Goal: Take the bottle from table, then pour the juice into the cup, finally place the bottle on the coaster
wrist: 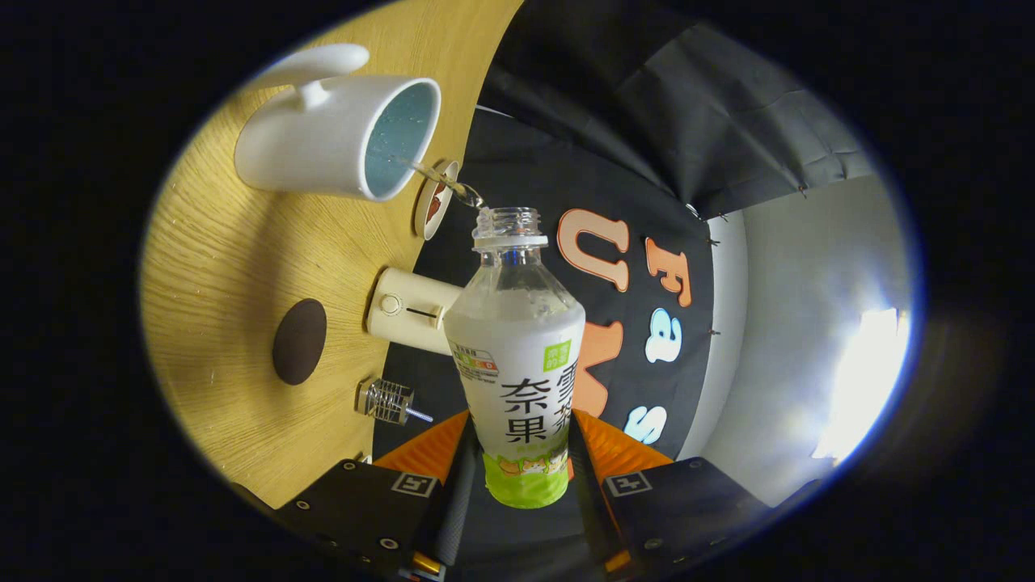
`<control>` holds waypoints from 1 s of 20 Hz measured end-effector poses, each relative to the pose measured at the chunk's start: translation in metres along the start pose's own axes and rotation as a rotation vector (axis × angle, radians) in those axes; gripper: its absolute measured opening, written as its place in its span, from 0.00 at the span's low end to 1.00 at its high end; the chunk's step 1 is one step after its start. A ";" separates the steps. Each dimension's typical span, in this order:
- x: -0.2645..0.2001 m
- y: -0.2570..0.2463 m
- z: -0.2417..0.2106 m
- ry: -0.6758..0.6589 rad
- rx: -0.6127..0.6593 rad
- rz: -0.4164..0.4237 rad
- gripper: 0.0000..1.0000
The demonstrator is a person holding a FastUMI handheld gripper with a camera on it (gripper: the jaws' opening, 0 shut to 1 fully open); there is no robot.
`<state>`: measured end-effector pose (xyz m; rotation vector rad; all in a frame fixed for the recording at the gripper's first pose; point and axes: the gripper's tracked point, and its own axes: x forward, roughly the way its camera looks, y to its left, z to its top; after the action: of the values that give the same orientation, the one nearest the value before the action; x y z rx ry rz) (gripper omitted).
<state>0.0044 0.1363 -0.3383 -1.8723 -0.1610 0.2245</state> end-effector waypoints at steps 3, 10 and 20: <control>0.003 0.000 -0.001 -0.010 -0.016 -0.013 0.60; 0.003 -0.006 0.006 -0.040 -0.068 -0.024 0.60; 0.004 -0.007 0.015 -0.114 -0.165 -0.026 0.60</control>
<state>0.0045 0.1531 -0.3361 -2.0203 -0.2895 0.3083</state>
